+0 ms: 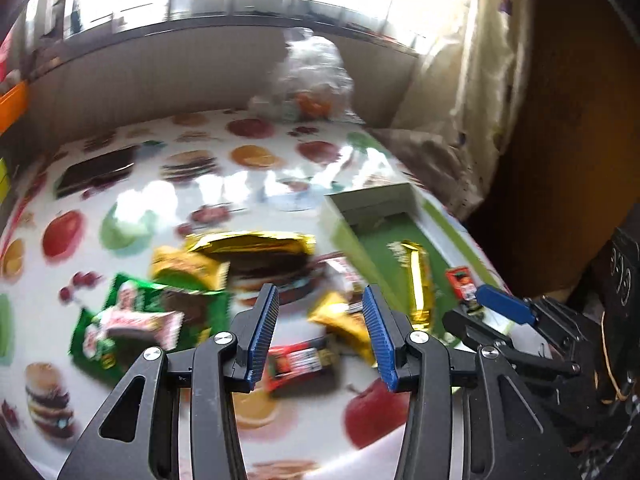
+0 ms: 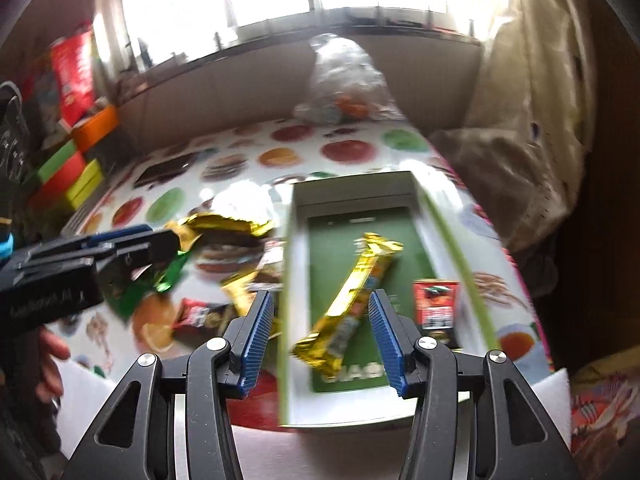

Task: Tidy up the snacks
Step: 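Move both grippers back over the snack pile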

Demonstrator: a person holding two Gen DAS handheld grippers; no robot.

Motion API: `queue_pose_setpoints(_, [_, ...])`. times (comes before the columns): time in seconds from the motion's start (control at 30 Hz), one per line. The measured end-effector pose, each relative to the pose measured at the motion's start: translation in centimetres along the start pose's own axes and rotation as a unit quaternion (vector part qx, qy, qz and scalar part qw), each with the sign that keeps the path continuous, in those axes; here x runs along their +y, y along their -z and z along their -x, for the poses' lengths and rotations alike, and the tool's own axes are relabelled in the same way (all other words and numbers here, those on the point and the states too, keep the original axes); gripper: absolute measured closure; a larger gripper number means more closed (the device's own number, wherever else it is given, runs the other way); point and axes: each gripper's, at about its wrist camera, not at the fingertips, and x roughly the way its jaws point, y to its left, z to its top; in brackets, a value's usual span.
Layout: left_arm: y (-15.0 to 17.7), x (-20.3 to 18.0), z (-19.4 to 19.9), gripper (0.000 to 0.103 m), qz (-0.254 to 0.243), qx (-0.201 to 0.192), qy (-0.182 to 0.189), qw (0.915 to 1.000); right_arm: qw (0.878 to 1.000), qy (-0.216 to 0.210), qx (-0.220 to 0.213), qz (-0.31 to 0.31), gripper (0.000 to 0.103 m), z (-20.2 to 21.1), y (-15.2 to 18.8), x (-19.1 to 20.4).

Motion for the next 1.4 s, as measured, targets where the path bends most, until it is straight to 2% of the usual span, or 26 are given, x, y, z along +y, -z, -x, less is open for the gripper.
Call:
queue_pose_setpoints(0.3, [1.7,5.1,1.7,0.058,0.047,-0.007,-0.04,0.9981,0.997,-0.048,0.029,0.06,0.054,-2.1,0.7,4.4])
queue_pose_setpoints(0.6, [3.7,10.1,2.3,0.058,0.092,0.002,-0.075,0.993,0.983,-0.096,0.066,0.144,0.054,-5.1,1.5,9.0])
queue_pose_setpoints(0.83, [4.7,12.5,2.0,0.058,0.112,0.012,-0.087,0.9898,0.967,-0.093,0.095,0.216,0.053,-7.0,1.7,11.1])
queue_pose_setpoints(1.1, [5.8,14.7,1.5,0.058,0.137,0.028,-0.096,0.9855,0.958,-0.073,0.115,0.251,0.051,-8.9,1.6,11.6])
queue_pose_setpoints(1.2, [5.9,15.2,1.4,0.058,0.143,0.028,-0.096,0.9847,0.959,-0.067,0.121,0.248,0.046,-9.8,1.4,11.4])
queue_pose_setpoints(1.4, [5.8,15.5,0.7,0.058,0.153,0.033,-0.089,0.9837,0.964,-0.071,0.127,0.222,0.046,-10.5,0.8,11.2])
